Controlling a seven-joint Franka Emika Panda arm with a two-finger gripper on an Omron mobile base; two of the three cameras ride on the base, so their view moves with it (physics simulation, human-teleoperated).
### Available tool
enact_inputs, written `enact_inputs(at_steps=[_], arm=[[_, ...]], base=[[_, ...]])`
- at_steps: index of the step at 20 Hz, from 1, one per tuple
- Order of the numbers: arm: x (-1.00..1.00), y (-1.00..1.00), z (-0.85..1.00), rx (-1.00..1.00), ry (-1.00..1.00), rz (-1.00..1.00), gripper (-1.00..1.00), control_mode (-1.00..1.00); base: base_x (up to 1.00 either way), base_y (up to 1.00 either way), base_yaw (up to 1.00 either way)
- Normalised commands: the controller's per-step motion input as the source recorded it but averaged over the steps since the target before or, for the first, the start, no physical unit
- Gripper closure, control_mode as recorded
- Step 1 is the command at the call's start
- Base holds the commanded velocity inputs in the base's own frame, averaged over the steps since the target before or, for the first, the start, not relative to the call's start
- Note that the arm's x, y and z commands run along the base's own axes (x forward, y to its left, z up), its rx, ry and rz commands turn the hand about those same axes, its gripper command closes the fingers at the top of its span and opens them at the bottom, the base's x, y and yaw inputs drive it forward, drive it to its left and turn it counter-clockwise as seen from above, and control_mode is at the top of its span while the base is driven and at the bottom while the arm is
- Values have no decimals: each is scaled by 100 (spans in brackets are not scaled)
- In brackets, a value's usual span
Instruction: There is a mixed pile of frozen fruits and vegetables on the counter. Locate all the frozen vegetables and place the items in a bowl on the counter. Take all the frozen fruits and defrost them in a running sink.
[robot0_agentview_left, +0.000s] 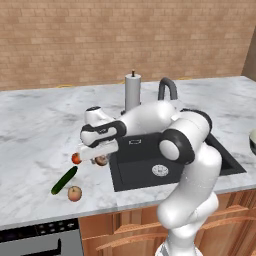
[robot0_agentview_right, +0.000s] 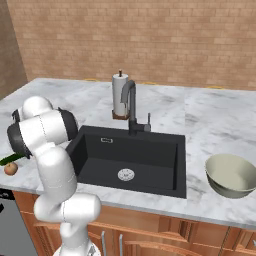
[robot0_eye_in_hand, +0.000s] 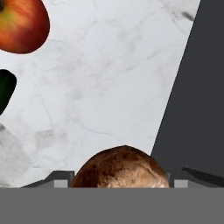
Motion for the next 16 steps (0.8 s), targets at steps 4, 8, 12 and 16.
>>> enact_inputs(at_steps=[4,8,12,16], arm=[[-14,-28,5,11,-5,-3,100,-100],[-5,-15,29,0,2,-3,100,-100],[-20,-27,17,0,-1,-5,100,-100],[-21,-24,15,1,-2,-5,100,-100]], base=[[0,0,0],[0,0,0],[0,0,0],[0,0,0]])
